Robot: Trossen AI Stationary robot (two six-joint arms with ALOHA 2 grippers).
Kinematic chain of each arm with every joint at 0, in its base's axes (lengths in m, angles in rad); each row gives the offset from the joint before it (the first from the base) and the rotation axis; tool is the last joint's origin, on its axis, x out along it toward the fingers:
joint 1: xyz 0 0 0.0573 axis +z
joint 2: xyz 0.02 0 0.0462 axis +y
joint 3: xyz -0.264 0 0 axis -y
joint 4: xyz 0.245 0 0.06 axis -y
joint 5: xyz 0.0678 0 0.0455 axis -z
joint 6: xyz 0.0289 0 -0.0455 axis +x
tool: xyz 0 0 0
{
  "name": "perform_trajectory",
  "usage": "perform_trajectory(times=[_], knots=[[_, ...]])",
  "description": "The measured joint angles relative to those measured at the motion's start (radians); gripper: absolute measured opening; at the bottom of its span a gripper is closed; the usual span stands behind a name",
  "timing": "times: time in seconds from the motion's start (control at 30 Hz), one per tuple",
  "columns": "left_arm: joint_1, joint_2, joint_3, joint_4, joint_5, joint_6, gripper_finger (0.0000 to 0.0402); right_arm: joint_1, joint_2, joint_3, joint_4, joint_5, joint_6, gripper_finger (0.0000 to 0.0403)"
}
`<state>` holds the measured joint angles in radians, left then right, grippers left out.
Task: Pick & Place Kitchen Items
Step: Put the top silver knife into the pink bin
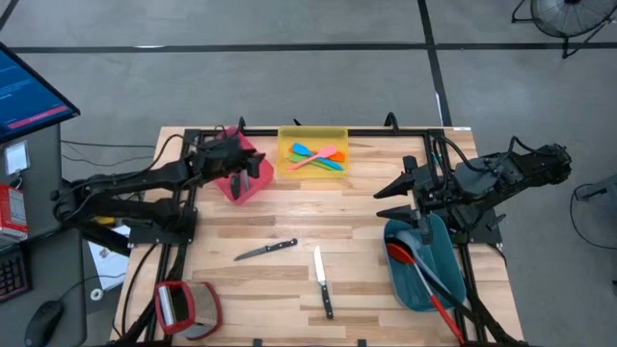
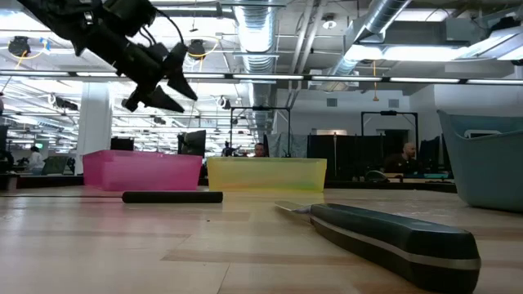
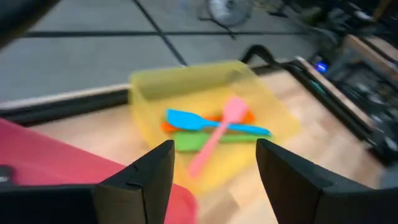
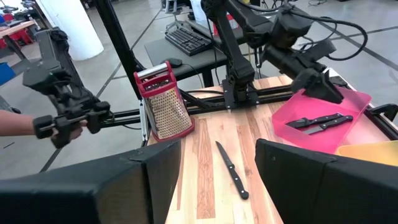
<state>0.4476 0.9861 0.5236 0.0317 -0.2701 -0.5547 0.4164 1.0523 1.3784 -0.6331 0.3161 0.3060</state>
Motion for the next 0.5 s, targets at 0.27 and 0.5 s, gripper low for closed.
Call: perform_trajectory(times=[0.27, 0.5], knots=[[-0.157, -0.004, 0.000, 0.001, 0.017, -0.002, 0.0211, -0.001, 0.000, 0.000, 0.000, 0.000, 0.001, 0.0202], [-0.302, -0.004, 0.000, 0.007, 0.017, 0.000, 0.0211, -0.022, 0.000, 0.000, 0.000, 0.000, 0.001, 0.0202]])
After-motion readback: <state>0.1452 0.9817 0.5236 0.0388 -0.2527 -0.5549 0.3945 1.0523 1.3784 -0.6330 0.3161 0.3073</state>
